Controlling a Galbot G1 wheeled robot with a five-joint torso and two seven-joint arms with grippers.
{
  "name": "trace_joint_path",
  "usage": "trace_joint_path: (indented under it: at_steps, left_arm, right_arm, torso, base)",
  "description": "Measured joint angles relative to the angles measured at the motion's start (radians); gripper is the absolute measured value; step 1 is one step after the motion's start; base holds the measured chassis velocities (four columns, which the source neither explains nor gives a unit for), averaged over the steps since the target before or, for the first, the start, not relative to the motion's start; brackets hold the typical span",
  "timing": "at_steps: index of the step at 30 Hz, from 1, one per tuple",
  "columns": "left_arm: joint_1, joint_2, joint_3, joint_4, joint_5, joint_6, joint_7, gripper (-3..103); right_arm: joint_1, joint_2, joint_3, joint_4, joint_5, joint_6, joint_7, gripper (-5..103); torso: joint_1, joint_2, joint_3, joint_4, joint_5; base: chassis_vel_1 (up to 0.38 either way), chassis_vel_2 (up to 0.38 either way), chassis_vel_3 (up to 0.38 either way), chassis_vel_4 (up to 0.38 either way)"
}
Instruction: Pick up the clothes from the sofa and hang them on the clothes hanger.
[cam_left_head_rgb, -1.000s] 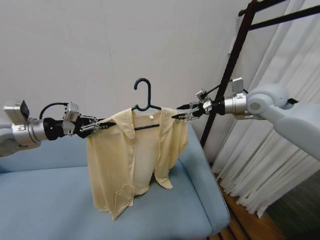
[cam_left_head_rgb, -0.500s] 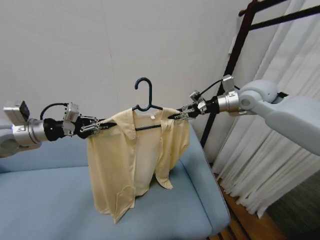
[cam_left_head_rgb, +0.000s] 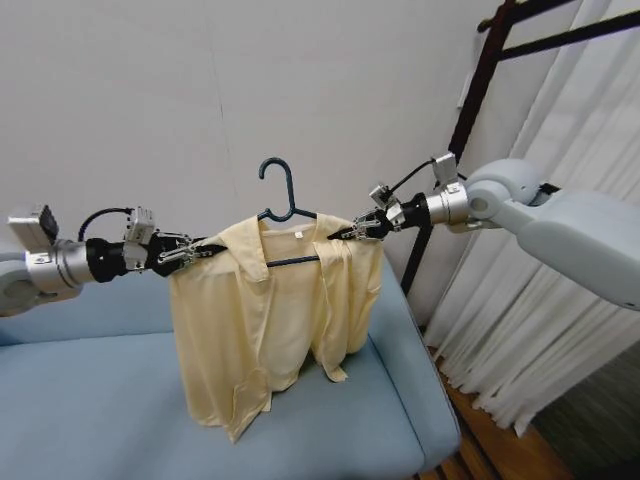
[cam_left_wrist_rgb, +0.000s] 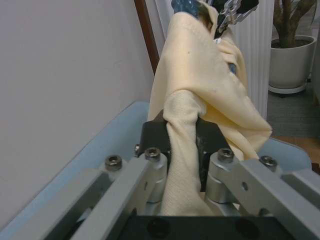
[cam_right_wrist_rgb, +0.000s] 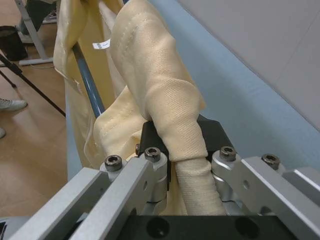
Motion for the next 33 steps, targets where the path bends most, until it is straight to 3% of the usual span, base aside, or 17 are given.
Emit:
trace_joint_path:
  at_steps: [4,6,11,13,17,18,20,22,25,30,33]
  left_arm:
    - [-0.001,-0.003,0.0,0.002,0.002,-0.002,-0.035,26]
    - [-0.002,-0.003,0.0,0.002,0.002,-0.004,-0.045,26]
    - [-0.012,-0.01,0.0,0.017,0.004,-0.006,-0.086,54]
    - [-0.013,-0.012,0.001,0.02,0.006,-0.006,-0.092,54]
    - [-0.015,-0.031,0.0,0.022,0.01,-0.004,-0.126,75]
    - [-0.015,-0.031,0.0,0.022,0.01,-0.004,-0.126,75]
    - [-0.019,-0.044,0.0,0.019,0.013,-0.001,-0.144,86]
    - [-0.023,-0.05,0.001,0.018,0.014,0.0,-0.15,86]
    - [-0.038,-0.071,0.001,0.013,0.015,0.013,-0.166,98]
    - [-0.042,-0.093,0.0,0.006,0.016,0.019,-0.172,100]
    - [-0.044,-0.113,-0.003,-0.005,0.018,0.023,-0.183,100]
  right_arm:
    - [0.013,0.004,-0.002,0.0,0.008,0.004,-0.001,11]
    - [0.014,0.006,-0.002,0.0,0.009,0.006,-0.003,11]
    - [0.015,0.003,0.005,0.006,0.017,0.007,0.034,10]
    - [0.015,0.0,0.007,0.01,0.021,0.007,0.056,10]
    - [0.004,-0.022,0.021,0.051,0.059,0.011,0.216,10]
    - [0.004,-0.022,0.021,0.051,0.059,0.011,0.216,10]
    - [-0.004,-0.032,0.044,0.072,0.068,0.004,0.303,10]
    - [-0.007,-0.036,0.06,0.08,0.072,-0.009,0.339,10]
    - [-0.01,-0.048,0.112,0.107,0.098,-0.066,0.45,10]
    - [0.002,-0.062,0.168,0.125,0.09,-0.136,0.57,10]
    - [0.054,-0.063,0.18,0.152,0.105,-0.186,0.727,9]
  torso:
    - [0.0,0.0,0.0,-0.0001,-0.0001]
    - [0.0,0.0,0.0,-0.0001,-0.0001]
    - [0.0,0.0,0.0,0.0,0.0]
    - [0.0,0.0,0.0,0.0,0.0]
    - [0.0,0.0,0.0,0.0,0.0001]
    - [0.0,0.0,0.0,0.0,0.0001]
    - [0.0,0.0,0.0,0.0,0.0001]
    - [0.0,0.0,0.0,0.0,0.0]
    - [0.0,0.0,0.0,0.0,0.0]
    - [0.0,0.0,0.0,0.0,0.0002]
    - [0.0,0.0,0.0,-0.0001,0.0002]
  base:
    - [0.0,0.0,0.0,0.0]
    - [0.0,0.0,0.0,0.0]
    - [0.0,0.0,0.0,0.0]
    - [0.0,0.0,0.0,0.0]
    - [0.0,0.0,0.0,0.0]
    - [0.0,0.0,0.0,0.0]
    - [0.0,0.0,0.0,0.0]
    - [0.0,0.0,0.0,0.0]
    - [0.0,0.0,0.0,0.0]
    - [0.0,0.0,0.0,0.0]
    - [0.0,0.0,0.0,0.0]
